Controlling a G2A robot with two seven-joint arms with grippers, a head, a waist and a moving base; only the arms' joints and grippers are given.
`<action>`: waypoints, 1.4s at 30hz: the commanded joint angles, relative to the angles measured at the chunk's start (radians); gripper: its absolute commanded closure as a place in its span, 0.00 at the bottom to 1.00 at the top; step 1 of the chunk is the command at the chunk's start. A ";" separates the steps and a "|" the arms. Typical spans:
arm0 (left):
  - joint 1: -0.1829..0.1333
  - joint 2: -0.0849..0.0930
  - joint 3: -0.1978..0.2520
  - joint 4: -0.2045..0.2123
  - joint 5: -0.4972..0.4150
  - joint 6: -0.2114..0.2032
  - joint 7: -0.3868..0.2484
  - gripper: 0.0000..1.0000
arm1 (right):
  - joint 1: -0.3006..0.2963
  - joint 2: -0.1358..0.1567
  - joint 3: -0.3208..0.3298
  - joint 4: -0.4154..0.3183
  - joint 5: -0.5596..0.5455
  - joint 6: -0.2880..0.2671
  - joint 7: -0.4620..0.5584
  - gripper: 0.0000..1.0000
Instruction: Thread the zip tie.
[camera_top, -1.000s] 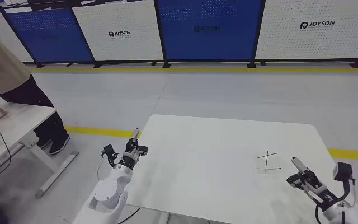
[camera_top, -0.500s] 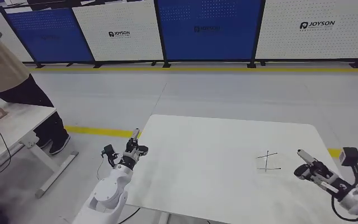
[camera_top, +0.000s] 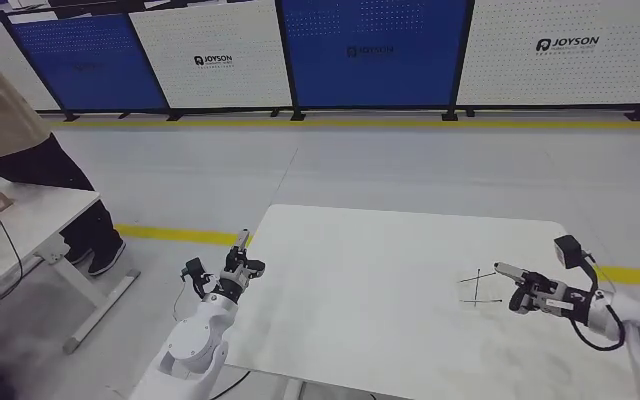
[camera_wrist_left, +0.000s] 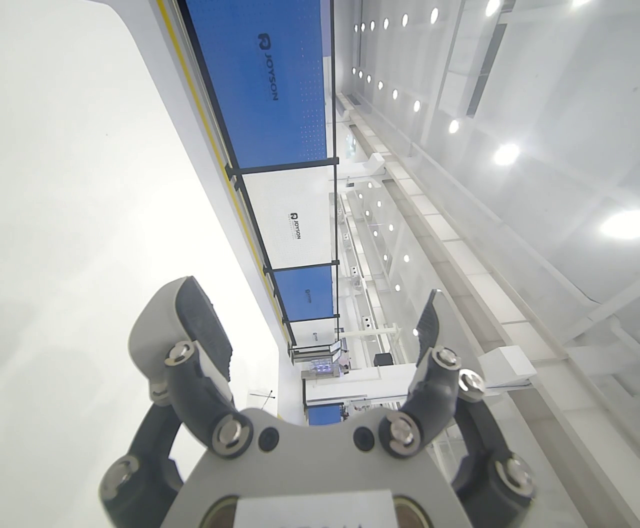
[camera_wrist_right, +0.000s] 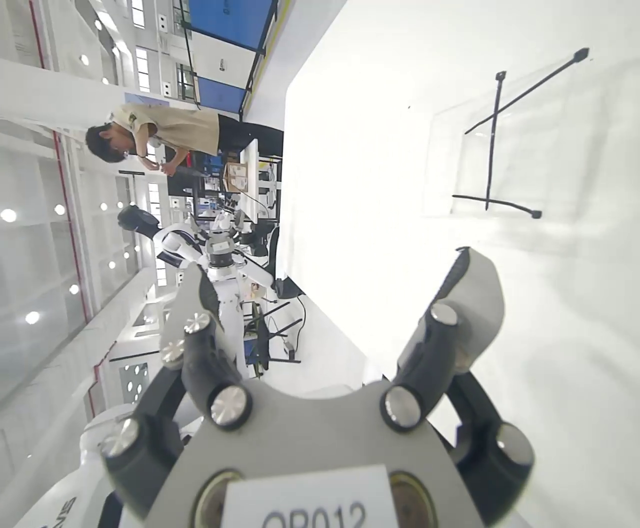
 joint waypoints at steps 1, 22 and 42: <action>0.000 0.000 0.000 0.000 0.000 0.000 0.000 0.00 | 0.000 0.000 0.000 0.000 0.000 0.000 0.001 0.00; 0.000 0.000 0.000 0.000 0.000 0.000 0.000 0.00 | 0.163 0.074 -0.196 0.130 0.026 -0.103 0.153 0.00; 0.000 0.000 0.000 0.000 0.000 0.000 0.000 0.00 | 0.257 0.103 -0.306 0.221 -0.067 -0.159 0.153 0.00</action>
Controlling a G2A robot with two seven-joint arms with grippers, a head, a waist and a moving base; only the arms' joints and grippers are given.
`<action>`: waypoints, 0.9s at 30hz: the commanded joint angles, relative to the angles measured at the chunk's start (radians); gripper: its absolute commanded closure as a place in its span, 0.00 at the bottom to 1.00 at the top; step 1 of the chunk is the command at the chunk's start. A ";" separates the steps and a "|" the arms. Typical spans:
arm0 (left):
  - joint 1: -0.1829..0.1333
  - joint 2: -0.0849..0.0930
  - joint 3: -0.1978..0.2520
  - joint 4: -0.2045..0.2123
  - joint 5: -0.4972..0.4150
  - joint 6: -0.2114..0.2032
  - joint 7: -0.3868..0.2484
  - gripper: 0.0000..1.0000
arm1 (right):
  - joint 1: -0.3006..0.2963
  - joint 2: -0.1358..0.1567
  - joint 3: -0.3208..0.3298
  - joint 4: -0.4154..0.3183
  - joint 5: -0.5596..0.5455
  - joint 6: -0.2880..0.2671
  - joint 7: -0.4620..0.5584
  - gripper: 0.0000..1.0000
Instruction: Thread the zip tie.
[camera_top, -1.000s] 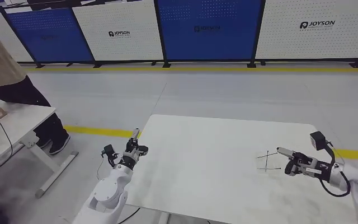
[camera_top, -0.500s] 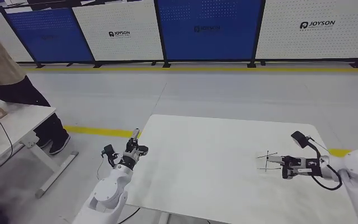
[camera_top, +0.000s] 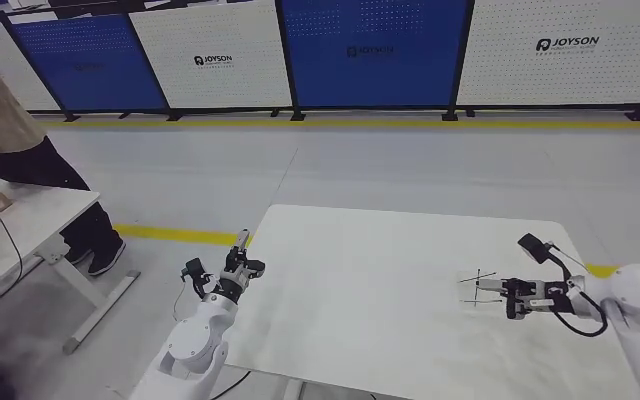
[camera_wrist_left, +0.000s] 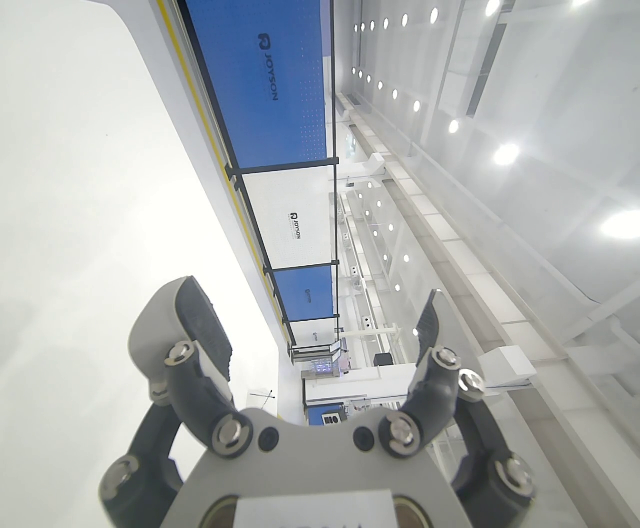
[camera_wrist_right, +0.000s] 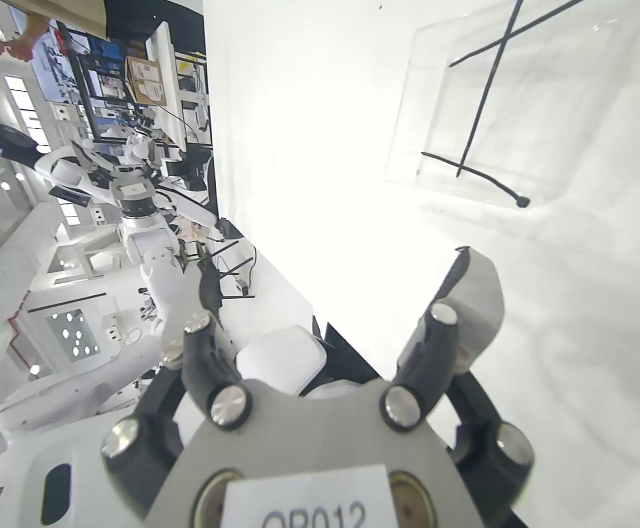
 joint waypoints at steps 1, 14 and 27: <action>0.000 0.000 0.000 0.000 0.000 0.000 0.000 0.00 | 0.008 0.008 0.009 0.005 -0.018 -0.011 0.001 0.00; 0.000 0.000 0.000 0.000 0.000 0.000 0.000 0.00 | 0.186 0.001 -0.270 0.134 -0.138 0.100 0.001 0.00; 0.000 0.000 0.000 0.000 0.000 0.000 0.000 0.00 | 0.205 -0.004 -0.270 0.170 -0.128 0.115 -0.037 0.00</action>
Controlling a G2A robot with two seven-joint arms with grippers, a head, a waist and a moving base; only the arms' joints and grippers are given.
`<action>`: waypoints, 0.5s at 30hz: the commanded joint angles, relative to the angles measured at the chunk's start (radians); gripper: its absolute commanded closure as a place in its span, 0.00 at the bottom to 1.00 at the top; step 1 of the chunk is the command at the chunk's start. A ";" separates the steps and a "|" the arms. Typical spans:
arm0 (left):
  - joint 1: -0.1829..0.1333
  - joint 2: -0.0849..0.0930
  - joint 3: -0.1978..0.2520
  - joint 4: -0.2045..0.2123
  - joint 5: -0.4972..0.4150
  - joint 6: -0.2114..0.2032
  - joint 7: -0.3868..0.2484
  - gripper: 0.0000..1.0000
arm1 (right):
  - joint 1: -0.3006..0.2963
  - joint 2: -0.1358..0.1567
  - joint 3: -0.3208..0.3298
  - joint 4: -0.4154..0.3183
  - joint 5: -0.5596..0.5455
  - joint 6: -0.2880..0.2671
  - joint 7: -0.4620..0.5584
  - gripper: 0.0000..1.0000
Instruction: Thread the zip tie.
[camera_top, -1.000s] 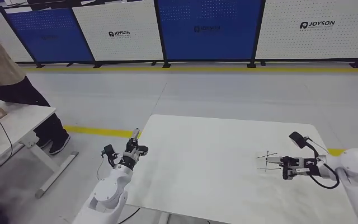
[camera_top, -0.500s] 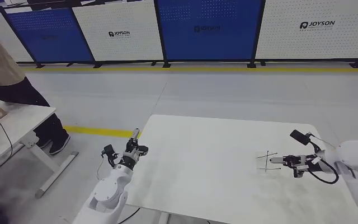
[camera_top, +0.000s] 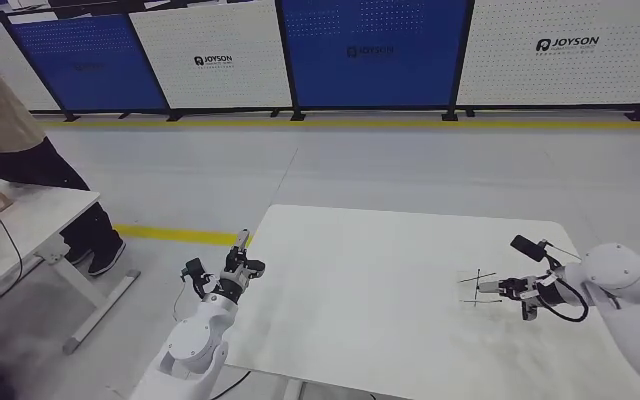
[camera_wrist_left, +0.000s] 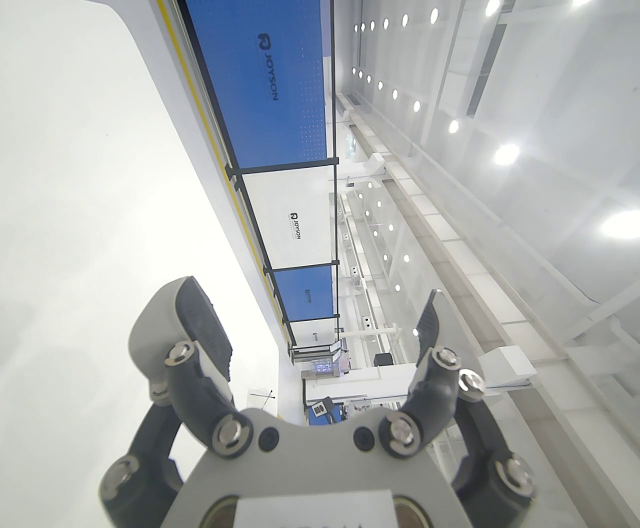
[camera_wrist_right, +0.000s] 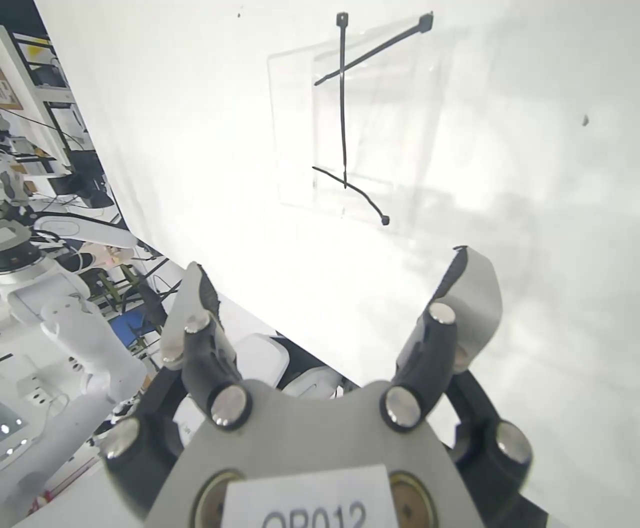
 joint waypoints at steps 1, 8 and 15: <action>0.000 0.000 0.000 0.000 0.000 0.000 0.000 0.00 | -0.008 0.001 0.025 0.012 0.025 0.012 -0.071 0.00; 0.000 0.000 0.000 0.000 0.000 0.000 0.000 0.00 | 0.001 -0.003 0.020 0.030 0.031 0.085 -0.071 0.00; 0.000 0.000 0.000 0.000 0.000 0.000 0.000 0.00 | 0.066 -0.035 -0.075 0.073 -0.041 0.191 -0.046 0.00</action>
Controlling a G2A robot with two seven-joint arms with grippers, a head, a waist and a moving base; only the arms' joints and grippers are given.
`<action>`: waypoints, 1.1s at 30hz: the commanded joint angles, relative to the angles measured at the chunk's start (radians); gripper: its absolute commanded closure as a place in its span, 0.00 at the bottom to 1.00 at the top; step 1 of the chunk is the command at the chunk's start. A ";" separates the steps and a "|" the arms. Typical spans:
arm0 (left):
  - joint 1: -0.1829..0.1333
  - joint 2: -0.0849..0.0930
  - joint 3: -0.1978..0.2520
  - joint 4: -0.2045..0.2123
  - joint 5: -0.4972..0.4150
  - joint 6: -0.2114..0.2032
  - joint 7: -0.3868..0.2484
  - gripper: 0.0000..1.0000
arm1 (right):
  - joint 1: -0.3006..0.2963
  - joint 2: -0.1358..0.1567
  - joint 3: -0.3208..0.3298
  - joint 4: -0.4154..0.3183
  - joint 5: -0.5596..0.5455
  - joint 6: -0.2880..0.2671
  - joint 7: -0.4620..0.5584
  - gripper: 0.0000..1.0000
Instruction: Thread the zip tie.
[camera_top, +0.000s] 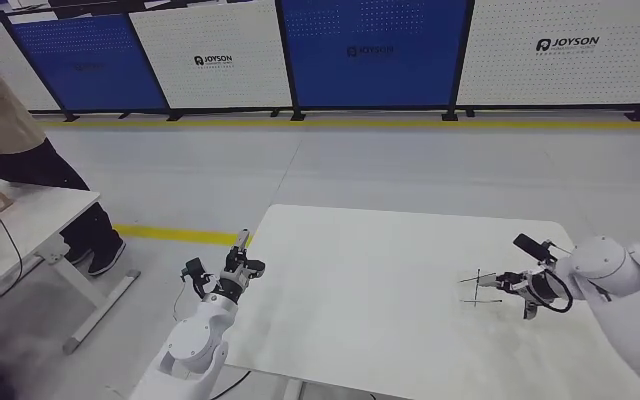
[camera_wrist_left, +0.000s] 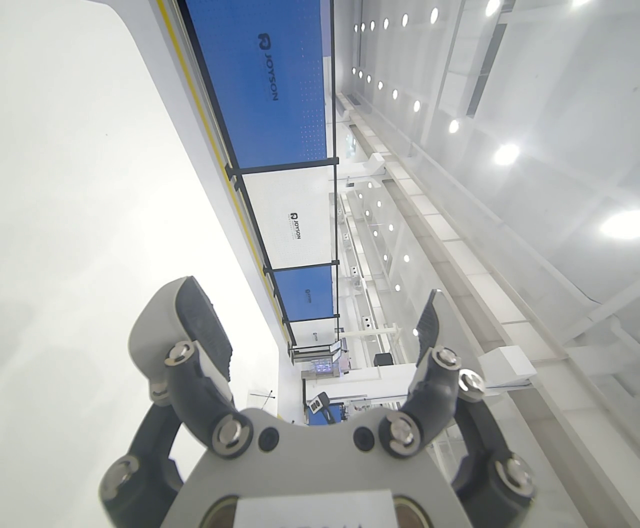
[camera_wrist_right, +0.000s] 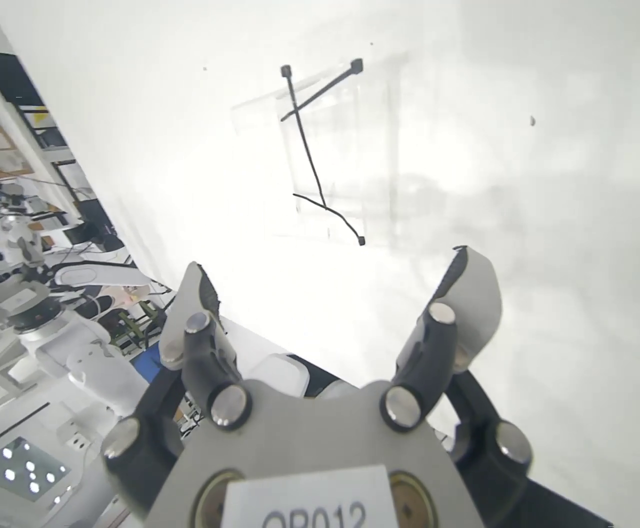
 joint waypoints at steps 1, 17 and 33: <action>0.000 0.000 0.000 0.000 0.000 0.000 0.000 0.00 | 0.000 0.000 0.001 0.001 0.002 -0.006 -0.002 0.00; 0.000 0.000 0.000 0.000 0.000 0.000 0.000 0.00 | 0.037 -0.048 -0.066 0.094 -0.006 -0.006 -0.049 0.00; 0.000 0.000 0.000 0.000 0.000 0.000 0.000 0.00 | 0.001 -0.023 -0.011 0.059 -0.007 -0.041 -0.074 0.31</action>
